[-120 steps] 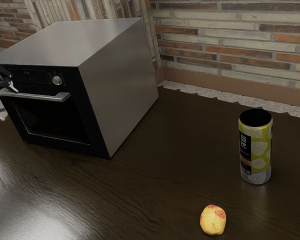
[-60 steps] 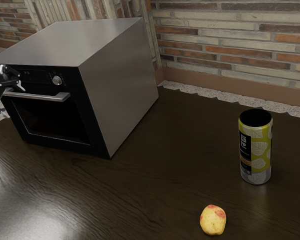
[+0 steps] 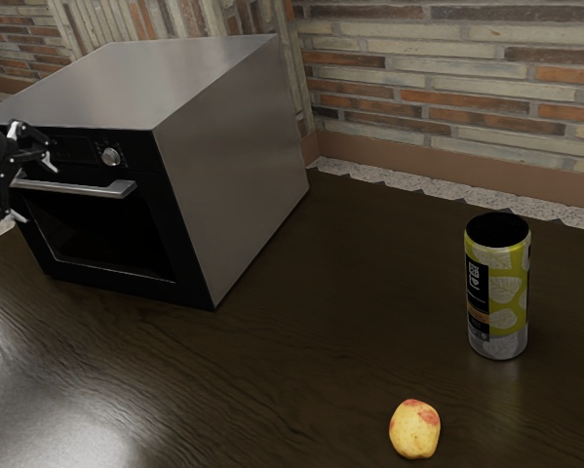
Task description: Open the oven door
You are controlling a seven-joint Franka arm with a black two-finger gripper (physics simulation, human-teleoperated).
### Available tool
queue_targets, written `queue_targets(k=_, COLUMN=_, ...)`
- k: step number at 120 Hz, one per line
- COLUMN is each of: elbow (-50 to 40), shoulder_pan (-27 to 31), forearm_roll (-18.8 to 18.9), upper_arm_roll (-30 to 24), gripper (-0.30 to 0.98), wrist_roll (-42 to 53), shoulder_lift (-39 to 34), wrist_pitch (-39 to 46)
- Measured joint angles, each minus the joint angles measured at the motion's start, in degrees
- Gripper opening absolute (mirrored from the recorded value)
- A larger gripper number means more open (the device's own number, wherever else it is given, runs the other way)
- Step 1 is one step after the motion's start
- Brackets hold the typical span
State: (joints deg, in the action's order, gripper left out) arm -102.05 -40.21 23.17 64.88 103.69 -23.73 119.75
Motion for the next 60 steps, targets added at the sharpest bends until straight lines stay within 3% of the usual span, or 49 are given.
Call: queue_targets(k=60, elbow=0.47, shoulder_pan=-0.19, forearm_roll=-3.22, upper_arm_roll=-0.01, gripper=0.69, wrist_roll=-2.59, shoulder_lift=-0.41, wrist_pitch=-0.98)
